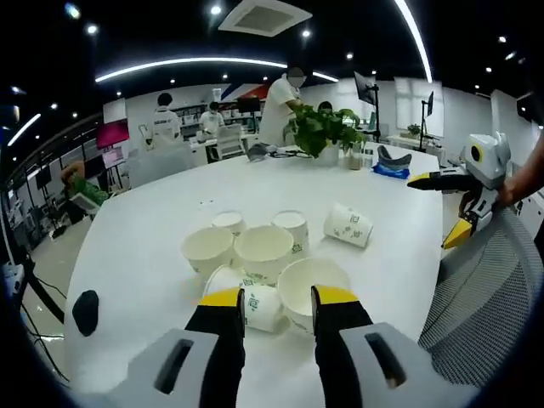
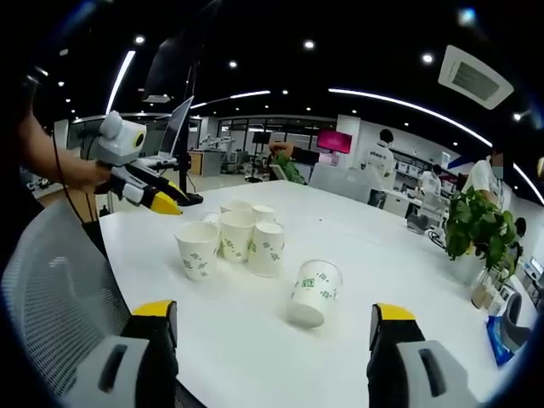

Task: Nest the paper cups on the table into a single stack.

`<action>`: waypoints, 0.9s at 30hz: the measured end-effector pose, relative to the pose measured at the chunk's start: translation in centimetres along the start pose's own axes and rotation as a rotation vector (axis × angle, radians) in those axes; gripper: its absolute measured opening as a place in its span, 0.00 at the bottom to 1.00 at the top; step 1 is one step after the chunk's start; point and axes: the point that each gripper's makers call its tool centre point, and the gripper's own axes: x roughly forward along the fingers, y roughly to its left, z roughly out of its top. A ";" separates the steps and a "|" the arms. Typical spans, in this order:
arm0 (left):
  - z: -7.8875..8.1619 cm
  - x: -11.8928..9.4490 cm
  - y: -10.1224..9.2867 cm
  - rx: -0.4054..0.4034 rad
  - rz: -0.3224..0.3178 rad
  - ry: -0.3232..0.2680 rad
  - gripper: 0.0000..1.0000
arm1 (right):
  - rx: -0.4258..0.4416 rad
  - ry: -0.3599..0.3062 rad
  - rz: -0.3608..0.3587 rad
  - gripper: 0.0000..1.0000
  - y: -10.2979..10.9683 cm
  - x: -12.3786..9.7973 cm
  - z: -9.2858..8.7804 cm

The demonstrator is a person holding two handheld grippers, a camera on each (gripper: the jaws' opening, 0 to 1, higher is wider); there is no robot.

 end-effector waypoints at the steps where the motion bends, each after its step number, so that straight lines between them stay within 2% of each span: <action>1: 0.0 0.2 0.0 0.001 0.001 0.005 0.26 | 0.000 0.000 0.000 0.95 0.0 0.0 0.0; 9: -1.0 2.1 0.0 -0.032 -0.017 0.060 0.14 | -0.003 0.008 -0.001 0.95 0.0 0.0 -0.1; 17: -1.4 3.2 0.4 -0.069 -0.004 0.081 0.06 | -0.004 0.012 -0.003 0.94 0.0 0.0 -0.2; 27: -1.7 3.8 0.2 -0.083 -0.018 0.104 0.06 | -0.003 0.016 -0.001 0.93 0.0 0.0 -0.3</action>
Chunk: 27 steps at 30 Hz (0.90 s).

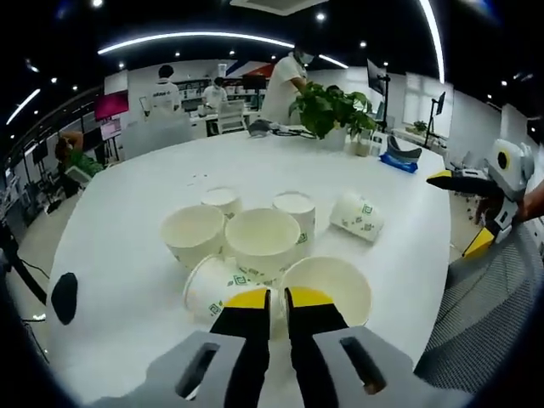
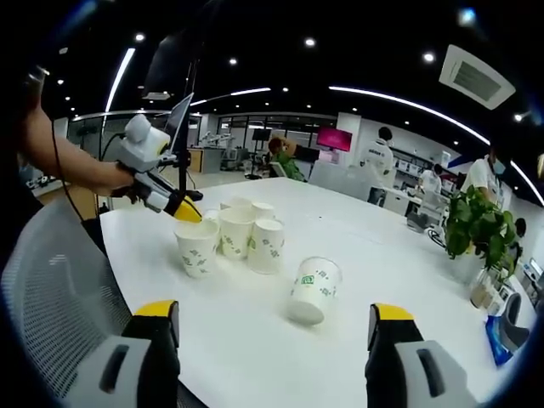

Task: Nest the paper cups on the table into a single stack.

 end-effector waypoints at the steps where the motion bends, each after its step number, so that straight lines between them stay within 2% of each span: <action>1: 0.0 0.1 0.0 -0.002 -0.002 0.000 0.08 | 0.000 0.000 0.000 0.93 0.0 0.0 0.0; 17: -0.5 0.6 -0.8 -0.020 -0.025 0.036 0.01 | 0.004 -0.007 -0.010 0.93 -0.2 0.0 0.1; 27: -0.4 0.0 -1.8 -0.052 -0.045 0.079 0.00 | 0.004 -0.008 0.002 0.93 0.0 0.0 0.1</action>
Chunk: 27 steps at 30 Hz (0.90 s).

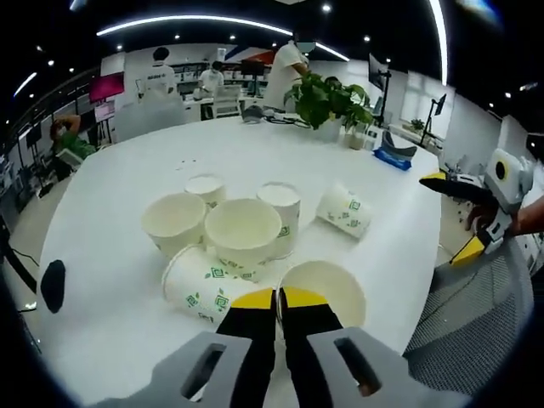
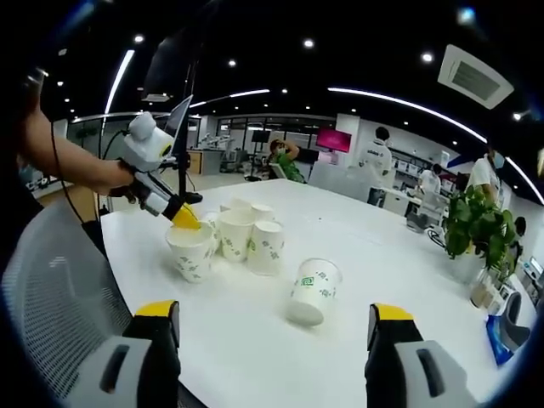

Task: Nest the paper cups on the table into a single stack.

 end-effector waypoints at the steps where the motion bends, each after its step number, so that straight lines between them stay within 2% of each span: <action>1: -0.2 0.1 0.0 -0.003 -0.004 0.003 0.00 | -0.001 -0.001 0.002 0.93 0.0 0.0 0.0; 13: -0.7 0.0 -3.0 0.010 -0.084 0.041 0.00 | 0.002 0.001 0.011 0.93 0.2 0.0 0.0; 20: -0.4 0.1 -3.2 -0.006 -0.110 0.031 0.01 | 0.001 -0.003 0.004 0.93 0.1 0.0 0.0; 27: 0.4 0.2 -3.3 -0.002 -0.117 -0.001 0.11 | 0.005 -0.008 -0.007 0.93 -0.1 -0.1 0.1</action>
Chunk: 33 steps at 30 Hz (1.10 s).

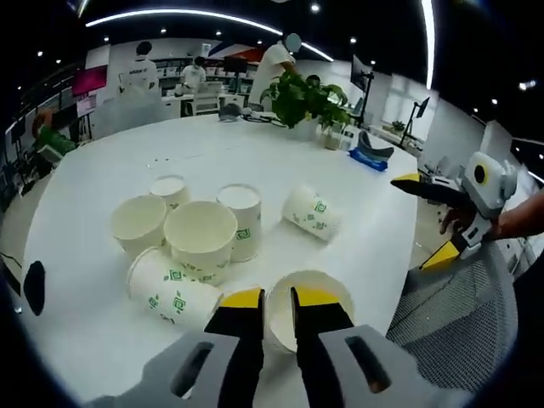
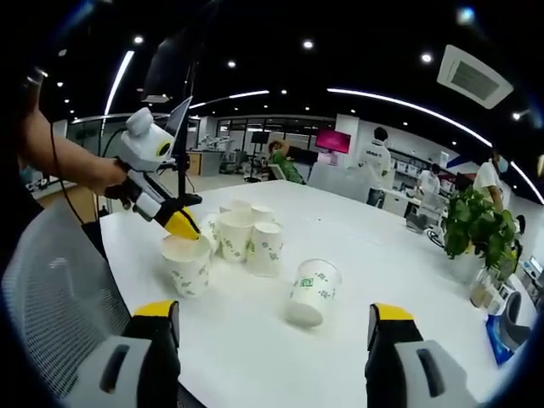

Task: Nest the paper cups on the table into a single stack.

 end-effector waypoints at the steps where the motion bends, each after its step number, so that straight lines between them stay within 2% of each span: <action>1: 0.1 0.0 0.0 0.003 -0.001 -0.001 0.12 | 0.001 -0.001 0.001 0.93 0.0 0.0 0.0; 8: 1.0 -0.5 0.5 -0.002 -0.005 -0.050 0.20 | 0.002 0.004 0.002 0.93 0.0 0.0 -0.1; 9: 1.6 -0.6 0.7 0.006 -0.006 -0.077 0.21 | 0.001 0.004 0.003 0.93 0.0 0.0 -0.1; 15: 3.3 -0.8 2.2 0.045 0.012 -0.132 0.24 | 0.005 0.000 0.002 0.93 0.0 0.0 0.0; 24: 4.2 -0.3 2.7 0.103 0.015 -0.137 0.26 | 0.003 0.005 0.006 0.93 0.1 0.1 -0.1; 29: 4.5 0.6 3.5 0.173 0.023 -0.125 0.28 | 0.002 0.007 0.009 0.93 0.2 0.1 -0.1; 33: 4.6 1.2 3.9 0.209 0.016 -0.099 0.25 | 0.002 0.011 0.011 0.93 0.2 0.1 -0.2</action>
